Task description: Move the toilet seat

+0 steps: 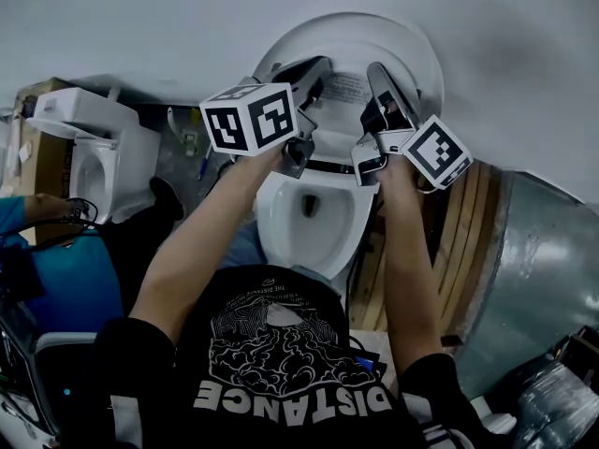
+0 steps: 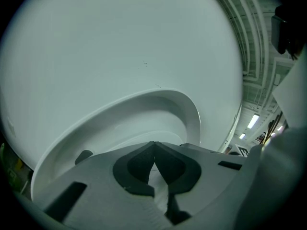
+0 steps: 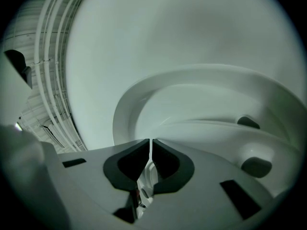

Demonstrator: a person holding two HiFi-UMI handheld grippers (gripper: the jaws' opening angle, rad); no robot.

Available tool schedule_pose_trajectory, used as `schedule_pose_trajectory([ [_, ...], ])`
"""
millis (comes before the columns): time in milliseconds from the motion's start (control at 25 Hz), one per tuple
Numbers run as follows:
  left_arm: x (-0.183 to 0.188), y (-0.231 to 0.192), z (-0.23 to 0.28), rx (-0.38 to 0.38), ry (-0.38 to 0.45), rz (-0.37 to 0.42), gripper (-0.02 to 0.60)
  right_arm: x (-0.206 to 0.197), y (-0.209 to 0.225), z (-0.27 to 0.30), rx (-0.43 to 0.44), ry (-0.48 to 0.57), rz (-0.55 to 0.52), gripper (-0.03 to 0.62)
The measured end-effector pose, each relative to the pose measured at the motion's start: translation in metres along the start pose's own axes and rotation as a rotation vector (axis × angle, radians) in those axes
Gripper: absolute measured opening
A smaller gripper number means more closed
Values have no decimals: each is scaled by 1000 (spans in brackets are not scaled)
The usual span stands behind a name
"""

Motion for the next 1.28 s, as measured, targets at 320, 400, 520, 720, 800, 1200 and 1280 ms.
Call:
schedule_pose_trajectory([
  [320,-2,11,-5,10,7,25,14,1,-15,-16,23,-19,-70,29],
  [400,-2,19,-8,7,10,51,14,-2,-14,-24,3,-20,-81,29],
  [520,-4,31,-14,9,10,95,14,-7,-16,-35,-13,-35,-116,29],
  [720,-10,52,-27,21,7,157,14,-17,-23,-53,-37,-63,-207,29],
  [800,-13,58,-32,27,-3,197,15,-22,-25,-55,-47,-79,-236,29],
  [1200,-34,106,-71,85,-22,340,14,-60,-42,-101,-96,-165,-431,29],
  [1280,-42,114,-79,99,-31,346,14,-69,-45,-110,-102,-180,-458,28],
])
Point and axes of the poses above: the fingertips, and each gripper's own axes: z forward along the fingers, y to its right, x out of its top, the point moved 5 cm from there along -z, backward along the fingers, and after that the axes turned 15 degrees about z, right-handed, at the moved point
